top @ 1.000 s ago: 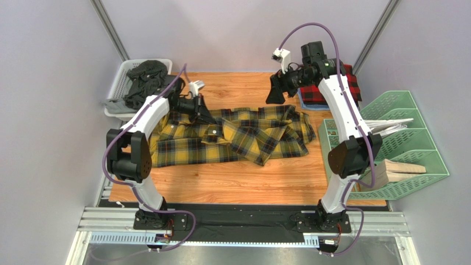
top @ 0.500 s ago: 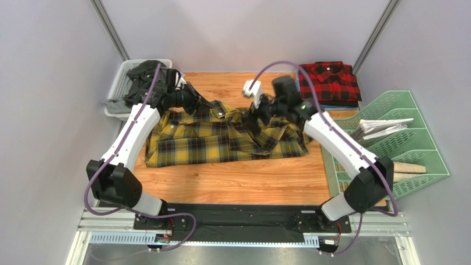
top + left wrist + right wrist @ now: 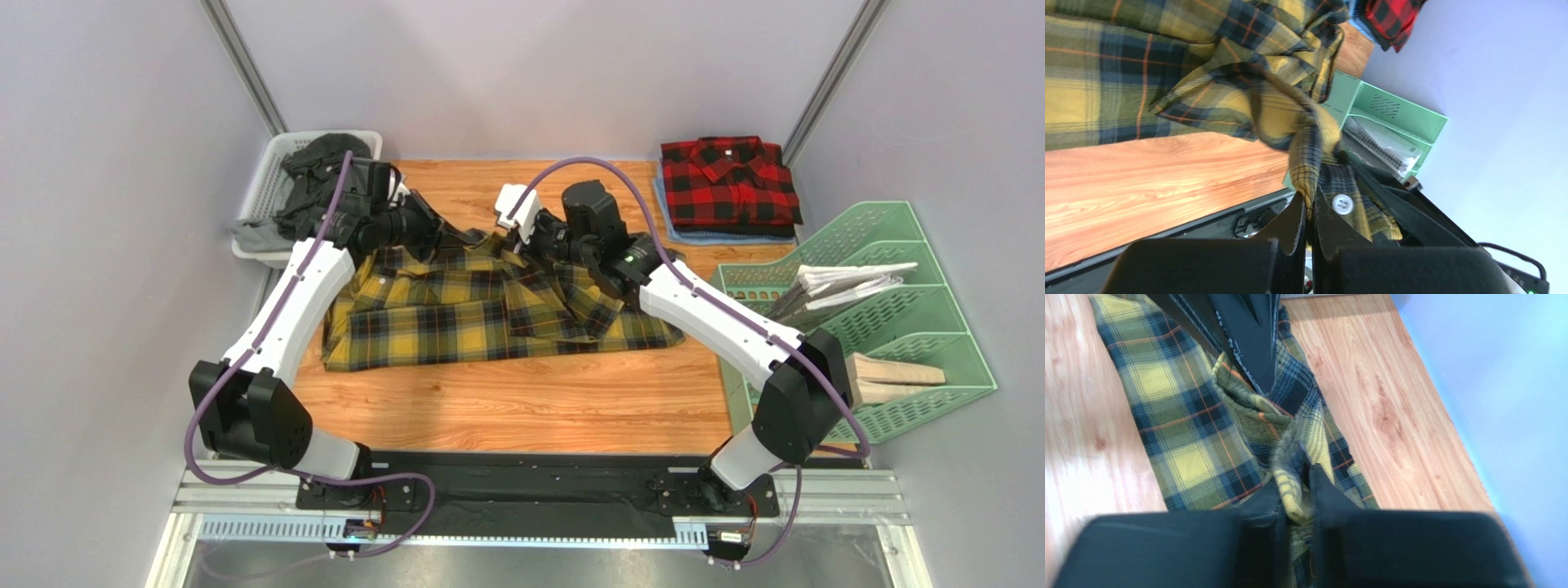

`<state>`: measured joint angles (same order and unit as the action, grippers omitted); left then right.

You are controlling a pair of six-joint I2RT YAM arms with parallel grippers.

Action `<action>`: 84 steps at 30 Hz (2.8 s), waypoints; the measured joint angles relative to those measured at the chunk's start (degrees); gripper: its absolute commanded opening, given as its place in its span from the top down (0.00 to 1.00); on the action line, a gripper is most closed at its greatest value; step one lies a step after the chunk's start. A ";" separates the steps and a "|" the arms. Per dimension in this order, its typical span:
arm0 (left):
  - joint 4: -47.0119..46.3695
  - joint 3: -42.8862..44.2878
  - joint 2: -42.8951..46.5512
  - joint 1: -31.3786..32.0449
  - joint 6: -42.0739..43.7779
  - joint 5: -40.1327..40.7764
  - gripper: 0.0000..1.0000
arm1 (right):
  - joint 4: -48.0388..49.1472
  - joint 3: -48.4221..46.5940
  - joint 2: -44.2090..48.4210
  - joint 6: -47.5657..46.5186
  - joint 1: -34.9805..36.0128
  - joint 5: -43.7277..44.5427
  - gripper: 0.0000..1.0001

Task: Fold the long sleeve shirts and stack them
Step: Fold the shirt

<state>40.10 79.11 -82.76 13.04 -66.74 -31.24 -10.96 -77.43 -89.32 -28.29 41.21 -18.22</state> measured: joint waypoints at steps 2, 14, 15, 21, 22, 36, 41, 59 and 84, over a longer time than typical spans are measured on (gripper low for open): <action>-1.62 0.00 0.33 0.00 -0.35 -0.48 0.94 | 0.17 -0.76 -0.50 0.15 -0.31 -0.44 1.00; -14.10 -2.56 6.95 -6.93 10.08 -4.33 0.24 | -5.16 -12.96 -2.14 -1.29 -9.81 -12.59 1.00; -15.65 -2.56 7.69 -7.87 12.55 -4.87 0.24 | -6.34 -16.46 -3.56 -1.97 -11.58 -14.43 1.00; -19.96 -2.49 11.74 -8.98 28.59 -8.09 0.22 | -9.70 -40.52 -19.19 -6.36 -19.67 -21.33 1.00; -20.20 -2.71 12.50 -8.96 31.17 -8.20 0.20 | -9.81 -44.00 -21.94 -6.84 -20.37 -21.88 1.00; -14.25 -4.81 15.89 -9.62 54.01 1.03 0.16 | -4.50 -57.13 -41.81 -15.93 -21.70 -22.21 1.00; -11.17 -4.55 13.16 -15.12 54.23 0.61 0.16 | -1.92 -52.65 -38.42 -15.10 -20.50 -19.39 1.00; -8.72 -10.78 7.96 -24.35 43.08 -11.67 0.06 | -8.28 -26.40 -23.08 -9.86 2.60 1.95 1.00; -20.04 -21.79 1.36 -24.24 17.18 -14.93 0.23 | -4.94 -24.61 -25.05 -7.54 12.17 19.30 1.00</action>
<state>20.05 57.32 -81.41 -11.20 -49.56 -46.17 -15.90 -102.04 -114.37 -35.83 53.39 1.08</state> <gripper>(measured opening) 0.799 0.033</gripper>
